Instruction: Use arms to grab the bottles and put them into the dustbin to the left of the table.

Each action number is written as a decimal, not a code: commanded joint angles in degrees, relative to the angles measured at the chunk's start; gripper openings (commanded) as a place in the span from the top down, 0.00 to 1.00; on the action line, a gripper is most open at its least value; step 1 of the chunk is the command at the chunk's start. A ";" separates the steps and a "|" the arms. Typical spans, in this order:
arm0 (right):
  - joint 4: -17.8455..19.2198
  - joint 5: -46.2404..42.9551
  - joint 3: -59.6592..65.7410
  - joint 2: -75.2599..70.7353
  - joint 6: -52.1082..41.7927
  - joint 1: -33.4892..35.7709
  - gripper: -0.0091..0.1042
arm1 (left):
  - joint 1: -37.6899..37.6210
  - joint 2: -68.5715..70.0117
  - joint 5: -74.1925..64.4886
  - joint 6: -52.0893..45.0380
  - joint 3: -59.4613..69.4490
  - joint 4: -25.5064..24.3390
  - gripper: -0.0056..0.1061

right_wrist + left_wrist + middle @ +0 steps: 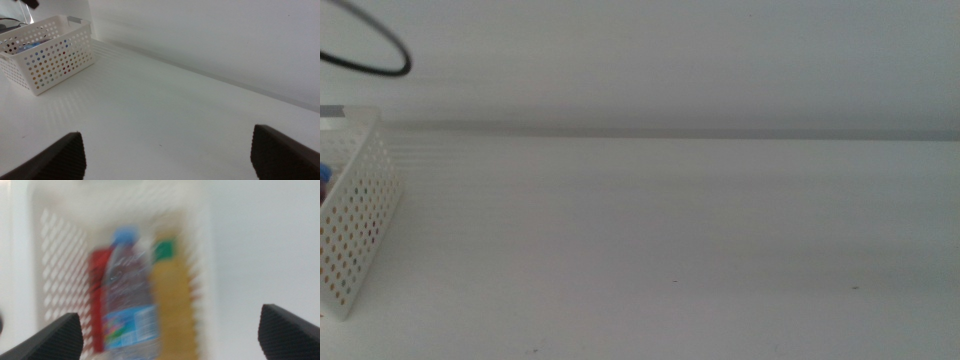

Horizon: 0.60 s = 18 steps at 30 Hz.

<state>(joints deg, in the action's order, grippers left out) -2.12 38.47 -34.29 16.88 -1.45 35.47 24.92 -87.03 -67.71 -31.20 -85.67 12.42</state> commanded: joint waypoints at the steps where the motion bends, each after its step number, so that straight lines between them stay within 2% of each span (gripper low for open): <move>1: 0.51 -0.30 0.18 -0.06 -0.02 -0.09 0.15 | -2.79 3.92 -0.73 0.81 -0.43 3.94 0.11; 7: 0.51 -0.30 0.18 -0.06 -0.02 -0.09 0.15 | -17.29 15.22 3.27 7.16 2.64 -1.94 0.11; 14: 0.51 -0.30 0.18 -0.06 -0.02 -0.09 0.15 | -38.47 30.02 15.09 19.55 12.76 -12.42 0.11; 18: 0.51 -0.30 0.18 -0.06 -0.02 -0.09 0.15 | -46.90 36.48 20.56 27.83 18.99 -18.47 0.11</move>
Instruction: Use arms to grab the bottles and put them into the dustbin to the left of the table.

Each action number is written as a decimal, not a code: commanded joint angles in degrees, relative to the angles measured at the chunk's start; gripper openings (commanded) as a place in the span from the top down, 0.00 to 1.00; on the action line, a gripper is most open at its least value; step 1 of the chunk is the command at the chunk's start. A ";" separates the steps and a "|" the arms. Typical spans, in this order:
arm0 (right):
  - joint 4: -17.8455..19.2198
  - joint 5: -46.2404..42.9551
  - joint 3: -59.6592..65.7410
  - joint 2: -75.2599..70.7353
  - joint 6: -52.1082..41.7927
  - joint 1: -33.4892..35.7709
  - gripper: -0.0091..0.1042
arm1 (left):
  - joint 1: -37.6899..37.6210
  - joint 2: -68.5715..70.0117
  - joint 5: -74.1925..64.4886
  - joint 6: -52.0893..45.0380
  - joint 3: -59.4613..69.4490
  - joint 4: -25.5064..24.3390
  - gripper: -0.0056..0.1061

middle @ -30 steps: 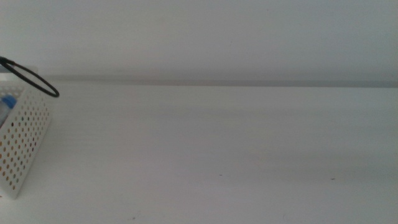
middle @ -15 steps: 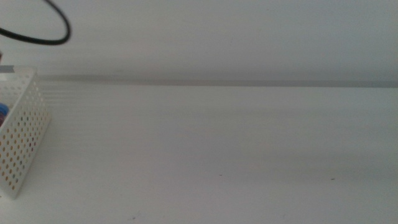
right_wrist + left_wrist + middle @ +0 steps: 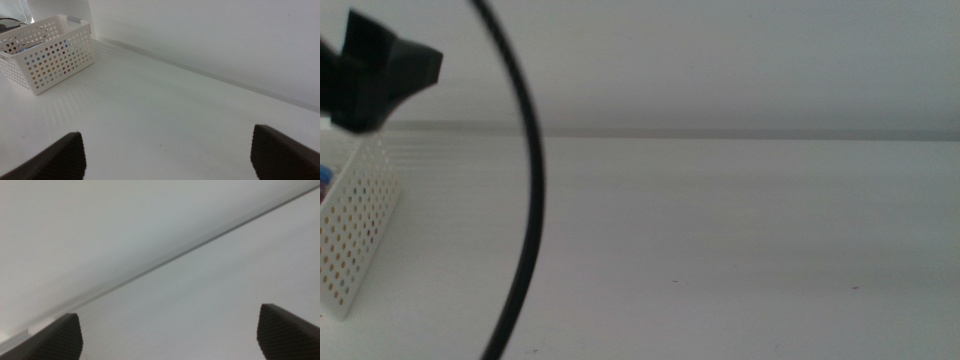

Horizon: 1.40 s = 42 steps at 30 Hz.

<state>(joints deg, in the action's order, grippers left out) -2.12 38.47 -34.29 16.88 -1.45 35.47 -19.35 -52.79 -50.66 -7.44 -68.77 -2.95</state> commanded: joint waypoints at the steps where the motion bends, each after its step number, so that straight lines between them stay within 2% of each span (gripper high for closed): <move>1: 0.51 -0.30 0.18 -0.06 -0.02 -0.09 0.15 | -4.02 3.64 5.06 4.84 3.57 -4.48 0.11; 5: 0.51 -0.30 0.18 -0.06 -0.02 -0.09 0.15 | -5.39 6.36 7.88 7.94 6.29 -5.55 0.11; 28: 0.51 -0.30 0.18 -0.06 -0.02 -0.09 0.15 | -5.28 6.22 13.99 7.94 6.29 -6.69 0.11; 34: 2.12 -1.50 4.96 -0.06 -0.02 -0.09 0.15 | 1.65 9.52 21.18 7.44 13.55 -1.94 0.11; 38: 5.11 -10.19 10.69 -0.06 -0.02 -0.09 0.15 | 6.35 14.50 27.52 7.44 23.50 -1.94 0.11; 42: 4.58 -14.07 14.58 -0.06 -0.02 -2.89 0.15 | 10.53 21.28 33.40 7.44 33.74 -0.98 0.11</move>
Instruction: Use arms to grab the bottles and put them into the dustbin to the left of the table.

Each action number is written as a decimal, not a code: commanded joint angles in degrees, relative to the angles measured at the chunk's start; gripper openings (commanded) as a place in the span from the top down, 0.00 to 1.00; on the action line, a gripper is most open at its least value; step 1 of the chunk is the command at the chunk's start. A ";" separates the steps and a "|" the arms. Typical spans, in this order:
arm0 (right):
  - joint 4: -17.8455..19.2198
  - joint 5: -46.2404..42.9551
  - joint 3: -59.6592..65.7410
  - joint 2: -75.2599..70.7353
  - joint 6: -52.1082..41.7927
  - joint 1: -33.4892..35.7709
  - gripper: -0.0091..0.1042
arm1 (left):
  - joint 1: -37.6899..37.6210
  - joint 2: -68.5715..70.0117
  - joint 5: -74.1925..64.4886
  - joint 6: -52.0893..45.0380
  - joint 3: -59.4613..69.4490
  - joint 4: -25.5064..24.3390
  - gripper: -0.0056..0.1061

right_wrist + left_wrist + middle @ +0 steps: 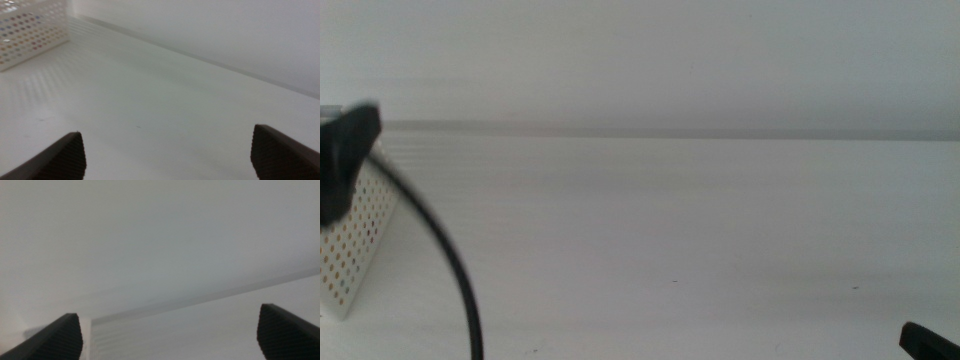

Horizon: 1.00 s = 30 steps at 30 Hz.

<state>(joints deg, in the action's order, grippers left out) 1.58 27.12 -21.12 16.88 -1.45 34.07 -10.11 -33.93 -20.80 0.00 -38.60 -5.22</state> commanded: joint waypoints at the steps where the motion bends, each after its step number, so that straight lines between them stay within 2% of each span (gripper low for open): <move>1: 0.72 -3.12 2.09 -0.06 -0.02 -3.05 0.15 | 2.31 3.84 5.23 0.00 5.69 1.84 0.11; 6: -3.28 -7.53 3.97 -0.06 -0.02 -13.60 0.15 | 5.72 11.78 10.66 0.00 17.70 2.62 0.11; 8: -2.70 -7.53 3.97 -0.06 -0.02 -18.27 0.15 | 6.30 14.61 11.91 0.00 21.63 2.62 0.11; 11: 0.15 -8.85 4.72 -0.68 -0.02 -23.88 0.15 | 6.65 19.69 12.17 0.00 26.87 2.62 0.11; 14: 0.37 -11.41 6.83 -3.94 -0.02 -27.20 0.15 | 6.65 24.37 12.17 0.00 31.23 3.18 0.11; 22: 0.35 -9.66 16.26 -18.75 -0.02 -30.71 0.15 | 6.65 33.79 12.17 0.00 39.15 4.15 0.11; 30: 0.35 -12.51 22.63 -18.46 -0.02 -30.68 0.15 | 6.65 36.01 11.24 0.00 40.77 4.29 0.11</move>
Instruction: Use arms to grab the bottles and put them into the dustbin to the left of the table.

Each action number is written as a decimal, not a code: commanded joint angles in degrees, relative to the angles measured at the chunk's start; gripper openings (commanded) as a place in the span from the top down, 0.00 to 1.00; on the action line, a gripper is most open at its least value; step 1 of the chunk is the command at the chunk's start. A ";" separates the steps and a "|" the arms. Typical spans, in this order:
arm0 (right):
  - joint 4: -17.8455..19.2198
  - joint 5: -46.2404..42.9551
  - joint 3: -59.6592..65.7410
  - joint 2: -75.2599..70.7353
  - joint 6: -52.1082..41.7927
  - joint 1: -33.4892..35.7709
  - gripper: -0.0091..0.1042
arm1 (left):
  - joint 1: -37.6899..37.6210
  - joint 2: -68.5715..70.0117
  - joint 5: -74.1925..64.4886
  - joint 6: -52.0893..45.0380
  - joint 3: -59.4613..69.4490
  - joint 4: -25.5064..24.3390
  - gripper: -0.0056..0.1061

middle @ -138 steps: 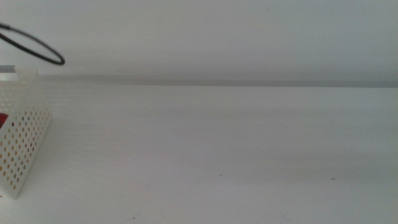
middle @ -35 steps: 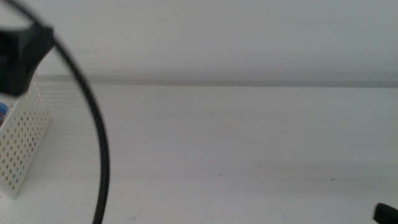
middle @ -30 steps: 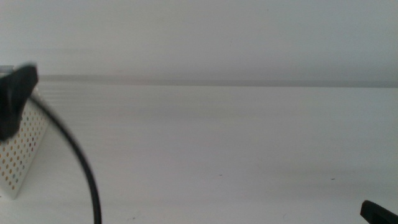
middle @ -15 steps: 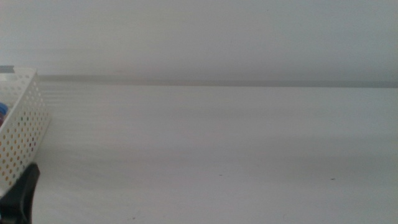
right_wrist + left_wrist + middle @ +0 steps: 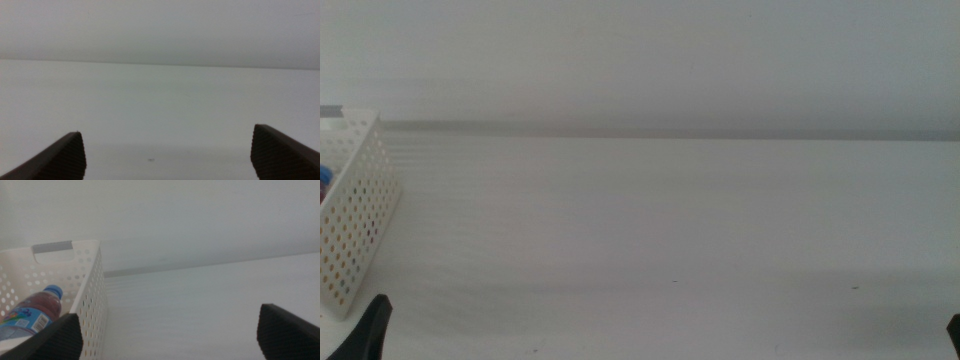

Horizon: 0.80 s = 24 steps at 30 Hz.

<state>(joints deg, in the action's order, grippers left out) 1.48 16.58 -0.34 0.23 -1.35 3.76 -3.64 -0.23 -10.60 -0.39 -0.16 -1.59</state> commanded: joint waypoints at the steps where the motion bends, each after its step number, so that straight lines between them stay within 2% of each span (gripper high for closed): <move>1: 0.45 -4.14 2.80 -1.81 -0.11 -0.37 0.15 | 0.18 2.30 1.60 0.39 2.33 0.67 0.11; 2: 0.68 -2.46 2.65 -1.81 -0.11 -0.37 0.15 | 0.18 2.30 1.84 0.39 2.33 0.67 0.11; 9: 1.07 -5.55 2.54 -1.81 -0.11 -0.37 0.15 | 0.18 2.30 1.84 0.39 2.33 0.67 0.11; 13: -0.40 -5.55 2.54 -1.81 -0.11 -0.37 0.15 | 0.18 2.30 1.84 0.39 2.33 0.56 0.11; 24: -0.40 -5.55 2.54 -1.81 -0.11 -0.37 0.15 | 0.73 2.30 1.96 0.39 2.33 0.56 0.11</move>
<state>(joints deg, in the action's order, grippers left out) 0.82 11.55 -0.23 0.23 -1.35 3.76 -3.21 -0.23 -9.60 -0.39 -0.16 -1.46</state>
